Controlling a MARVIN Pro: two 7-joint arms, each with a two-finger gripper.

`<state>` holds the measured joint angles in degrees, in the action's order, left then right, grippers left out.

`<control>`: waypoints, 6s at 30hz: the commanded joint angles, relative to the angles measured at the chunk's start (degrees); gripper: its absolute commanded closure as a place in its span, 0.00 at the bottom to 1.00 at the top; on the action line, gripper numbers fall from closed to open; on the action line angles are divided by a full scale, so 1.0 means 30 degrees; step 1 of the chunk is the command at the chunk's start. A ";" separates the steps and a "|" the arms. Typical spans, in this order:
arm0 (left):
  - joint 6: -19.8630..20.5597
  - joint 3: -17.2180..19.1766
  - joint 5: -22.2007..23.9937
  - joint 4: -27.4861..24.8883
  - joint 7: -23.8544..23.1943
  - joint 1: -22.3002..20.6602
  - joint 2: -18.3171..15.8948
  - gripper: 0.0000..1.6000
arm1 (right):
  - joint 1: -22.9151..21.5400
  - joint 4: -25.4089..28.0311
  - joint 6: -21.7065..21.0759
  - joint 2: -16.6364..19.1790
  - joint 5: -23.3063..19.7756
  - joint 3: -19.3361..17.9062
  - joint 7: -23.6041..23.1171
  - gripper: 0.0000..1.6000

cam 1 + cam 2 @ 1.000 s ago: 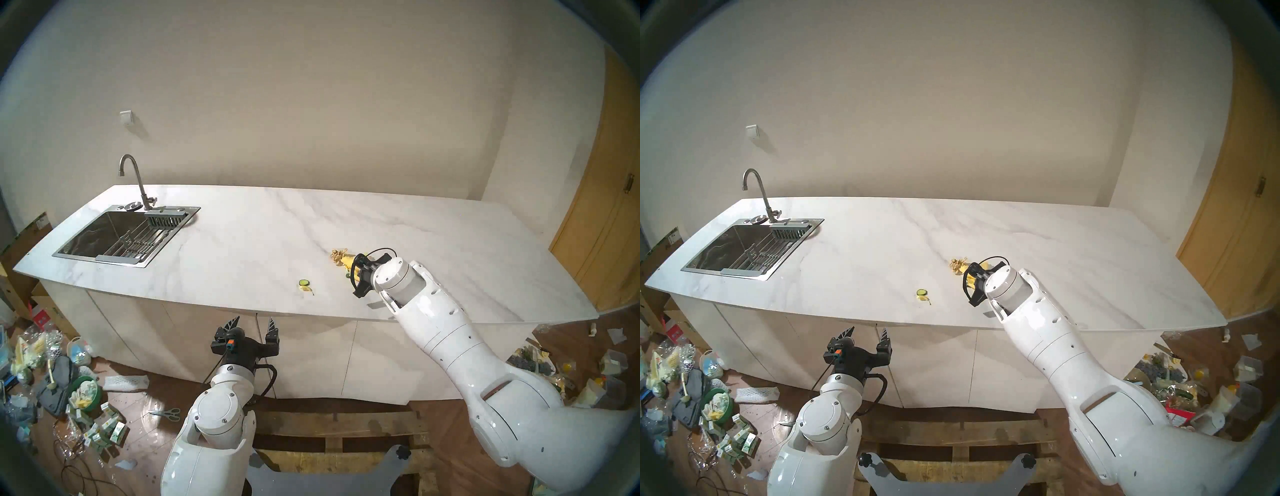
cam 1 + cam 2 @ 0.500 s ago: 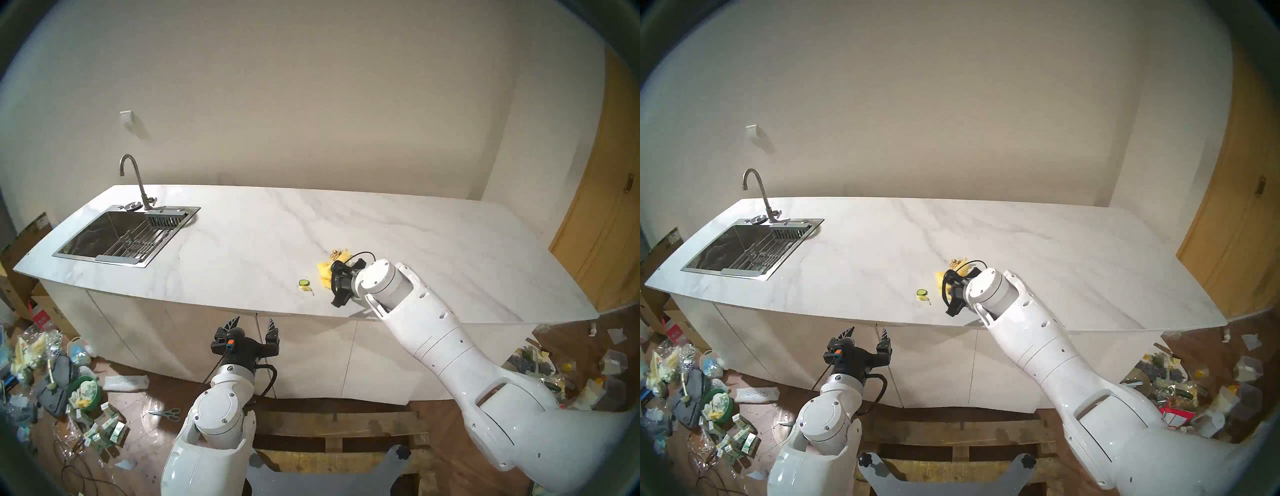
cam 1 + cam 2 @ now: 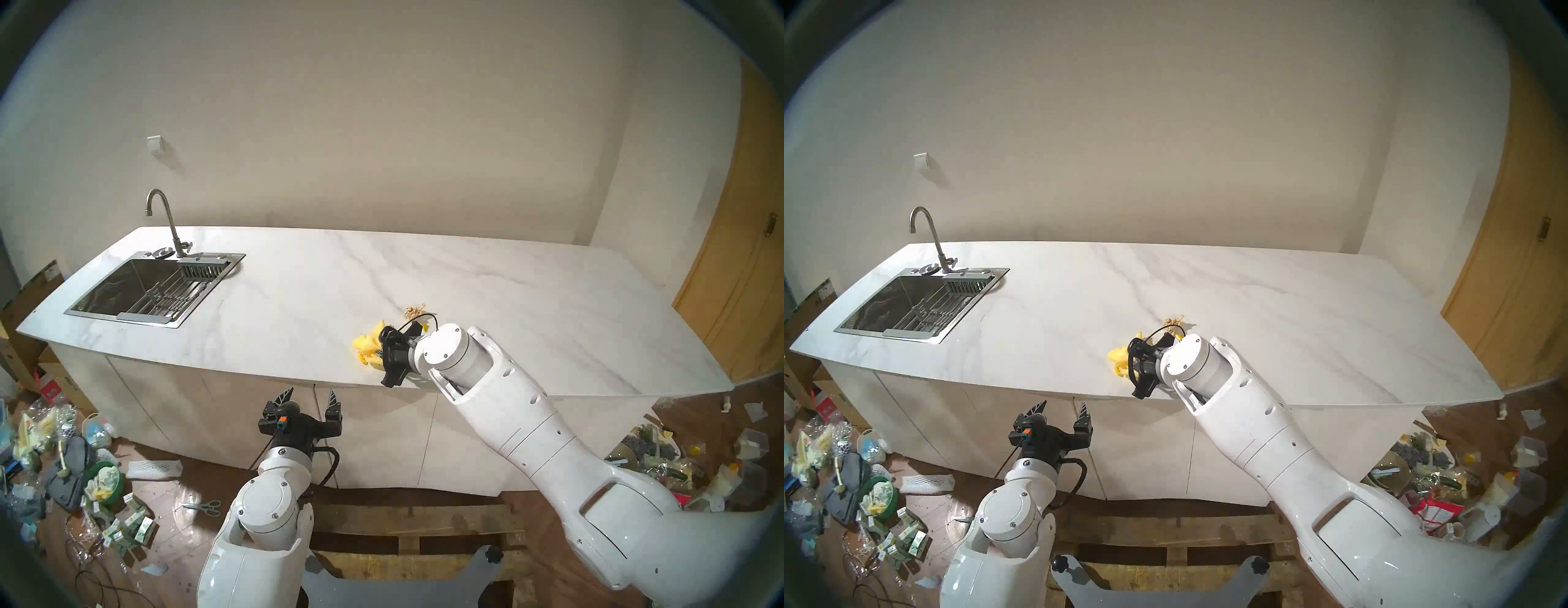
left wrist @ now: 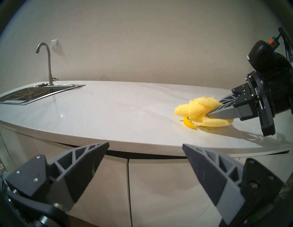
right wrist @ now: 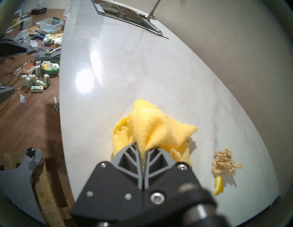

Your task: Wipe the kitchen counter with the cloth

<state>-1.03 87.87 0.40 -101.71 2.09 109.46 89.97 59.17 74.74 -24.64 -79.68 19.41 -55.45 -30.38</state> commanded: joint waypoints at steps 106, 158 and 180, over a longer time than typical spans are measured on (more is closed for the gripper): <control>-0.0114 -0.0060 0.0026 -0.0452 -0.0054 -0.0128 -0.0012 0.00 | -0.7833 -1.0966 0.6428 -0.1843 0.0362 0.0197 -0.5641 1.00; -0.0129 -0.0067 0.0016 -0.0397 -0.0022 -0.0158 -0.0008 0.00 | -0.3647 0.1569 0.5677 0.3562 0.7997 0.1299 0.1217 1.00; -0.0093 -0.0067 0.0048 -0.0512 -0.0068 -0.0096 -0.0033 0.00 | 0.1202 0.4410 -0.0522 0.5987 0.7856 -0.0325 -0.1217 1.00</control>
<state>-1.04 87.81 0.39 -101.52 2.24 109.42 89.97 58.93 84.69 -22.32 -63.61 43.79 -55.19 -32.58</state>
